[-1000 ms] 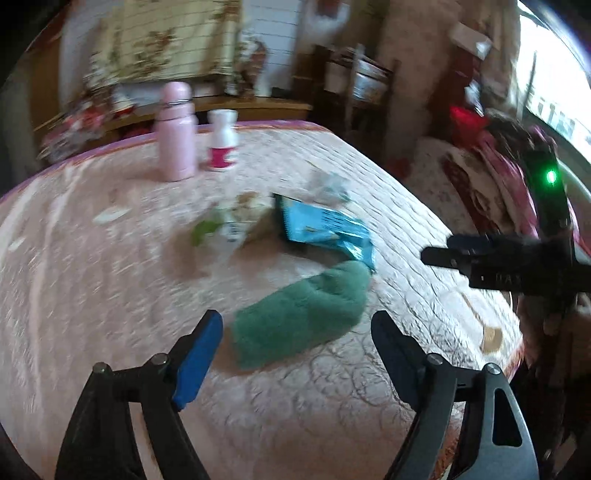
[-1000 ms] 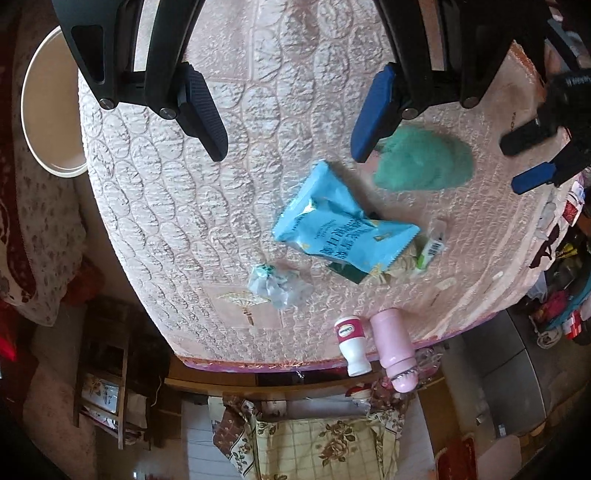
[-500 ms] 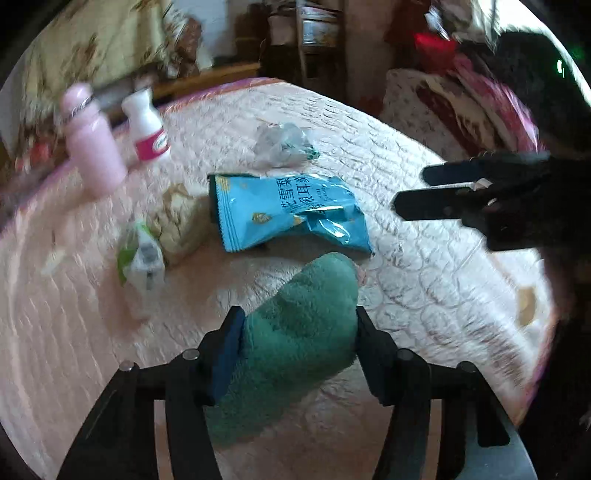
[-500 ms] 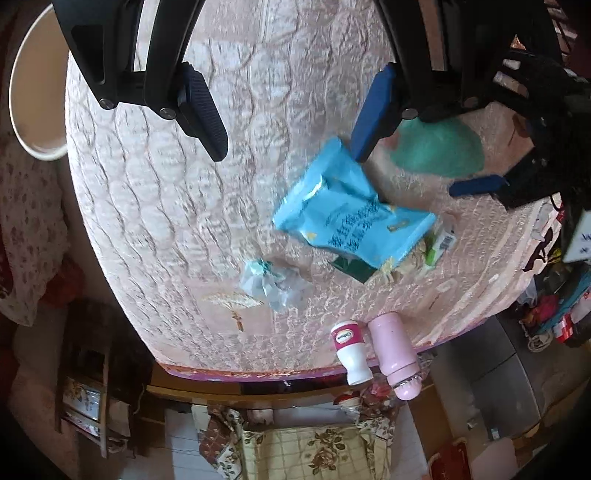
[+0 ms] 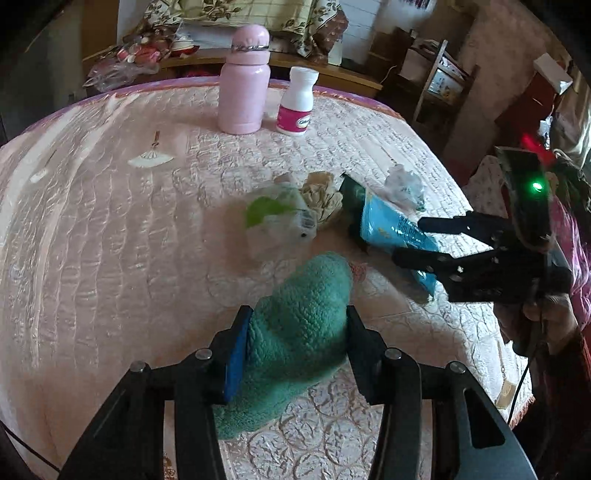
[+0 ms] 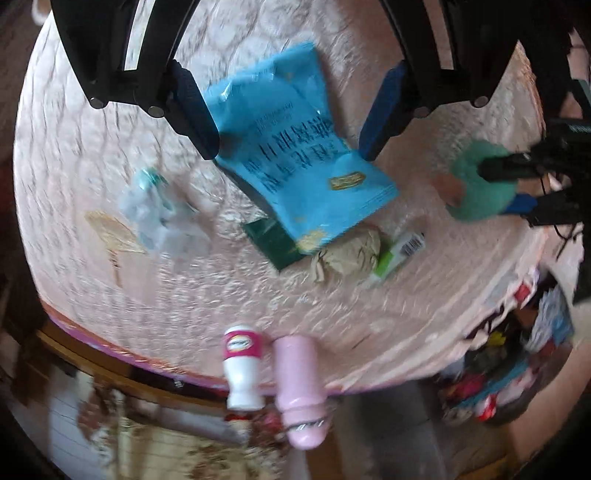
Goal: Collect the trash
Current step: 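Grasp the green towel with the left tool while the right tool grasps the blue snack bag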
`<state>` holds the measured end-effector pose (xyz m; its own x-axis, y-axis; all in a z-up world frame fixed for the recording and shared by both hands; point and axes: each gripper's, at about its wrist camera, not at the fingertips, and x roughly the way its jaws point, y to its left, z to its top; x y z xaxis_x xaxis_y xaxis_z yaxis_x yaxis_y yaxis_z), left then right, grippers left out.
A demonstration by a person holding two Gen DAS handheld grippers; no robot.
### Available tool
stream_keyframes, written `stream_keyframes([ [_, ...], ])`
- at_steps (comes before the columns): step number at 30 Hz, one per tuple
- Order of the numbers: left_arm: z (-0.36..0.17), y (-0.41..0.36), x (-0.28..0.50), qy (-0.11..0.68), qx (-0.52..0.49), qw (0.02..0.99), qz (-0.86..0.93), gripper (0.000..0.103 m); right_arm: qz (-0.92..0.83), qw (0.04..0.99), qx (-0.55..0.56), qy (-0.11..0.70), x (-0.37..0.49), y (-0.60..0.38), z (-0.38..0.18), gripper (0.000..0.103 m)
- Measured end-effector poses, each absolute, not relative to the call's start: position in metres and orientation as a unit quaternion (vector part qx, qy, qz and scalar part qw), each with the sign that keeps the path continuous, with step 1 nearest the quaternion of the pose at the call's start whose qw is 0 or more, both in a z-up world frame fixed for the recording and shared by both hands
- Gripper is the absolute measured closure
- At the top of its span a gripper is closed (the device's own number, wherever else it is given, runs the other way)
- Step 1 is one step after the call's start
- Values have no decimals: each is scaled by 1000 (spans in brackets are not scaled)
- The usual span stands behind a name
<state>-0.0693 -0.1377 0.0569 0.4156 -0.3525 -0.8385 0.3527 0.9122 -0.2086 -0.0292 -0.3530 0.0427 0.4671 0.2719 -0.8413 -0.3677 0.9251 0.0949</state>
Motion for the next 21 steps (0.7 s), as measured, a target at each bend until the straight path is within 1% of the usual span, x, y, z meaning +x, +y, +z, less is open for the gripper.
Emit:
stream_keyframes([
  [2,54,-139,-69,501,-1,839,-210,53,175,851,-59,491,-23,-353,34,22],
  [4,53,-143,-70,503,-3,838,-211,53,175,849,-43,498,-21,-355,28,23],
  [5,54,-144,-72,501,-5,839,-212,53,168,850,-32,498,-23,-356,26,26],
  [6,56,-145,-74,499,-7,840,-213,53,156,856,-29,492,-29,-358,27,42],
  [10,58,-152,-79,495,-22,842,-215,53,140,868,-38,475,-57,-355,32,44],
  [15,65,-162,-92,482,-25,849,-217,53,99,886,-28,451,-106,-357,52,44],
  [21,70,-180,-112,468,-12,856,-218,53,21,896,29,442,-158,-379,65,44],
])
